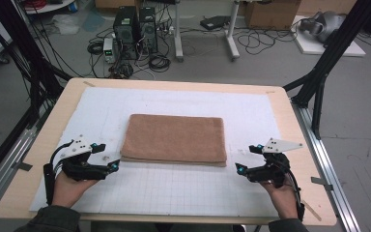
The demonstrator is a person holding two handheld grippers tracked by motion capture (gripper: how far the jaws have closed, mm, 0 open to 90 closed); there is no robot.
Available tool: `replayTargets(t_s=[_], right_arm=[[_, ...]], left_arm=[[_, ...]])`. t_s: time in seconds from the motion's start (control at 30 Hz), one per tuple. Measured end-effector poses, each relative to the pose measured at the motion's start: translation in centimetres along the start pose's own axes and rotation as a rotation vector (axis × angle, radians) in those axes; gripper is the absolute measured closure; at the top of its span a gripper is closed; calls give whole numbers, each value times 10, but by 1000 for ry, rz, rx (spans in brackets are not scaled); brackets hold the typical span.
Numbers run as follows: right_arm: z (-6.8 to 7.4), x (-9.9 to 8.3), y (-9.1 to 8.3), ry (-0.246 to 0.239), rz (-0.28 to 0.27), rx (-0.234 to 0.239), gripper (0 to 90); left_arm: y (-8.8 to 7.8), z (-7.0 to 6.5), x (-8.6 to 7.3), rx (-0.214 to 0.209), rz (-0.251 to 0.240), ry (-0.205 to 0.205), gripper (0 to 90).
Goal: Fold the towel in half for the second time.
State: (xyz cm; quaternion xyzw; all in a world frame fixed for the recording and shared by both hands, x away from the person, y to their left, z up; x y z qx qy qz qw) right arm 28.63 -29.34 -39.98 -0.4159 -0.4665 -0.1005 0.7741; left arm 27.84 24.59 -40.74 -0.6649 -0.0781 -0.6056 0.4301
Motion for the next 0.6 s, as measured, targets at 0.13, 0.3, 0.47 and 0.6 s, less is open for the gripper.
replayTargets(t_s=[0.13,0.3,0.47,0.6], right_arm=[[0,-5,-5,5,-7,-4,123],[1,-12,-11,9,-13,-3,124],[3,-17,-13,5,-14,-1,123],[6,-18,-13,2,-17,2,124]], left_arm=[[-5,-1,-5,6,-5,-10,187],[-10,-4,-11,3,-2,-18,187],[-11,-8,-14,8,0,-15,186],[-11,-10,-15,8,-5,-15,186]])
Point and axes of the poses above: each handheld gripper's, and its own axes: y roughly forward along the jaws, x roughly out of its top, z roughly to its left, the point moved 1 cm from there along y, roughly forward along the jaws, and after that the axes turned 11 degrees about y, right-handed, at the moved point
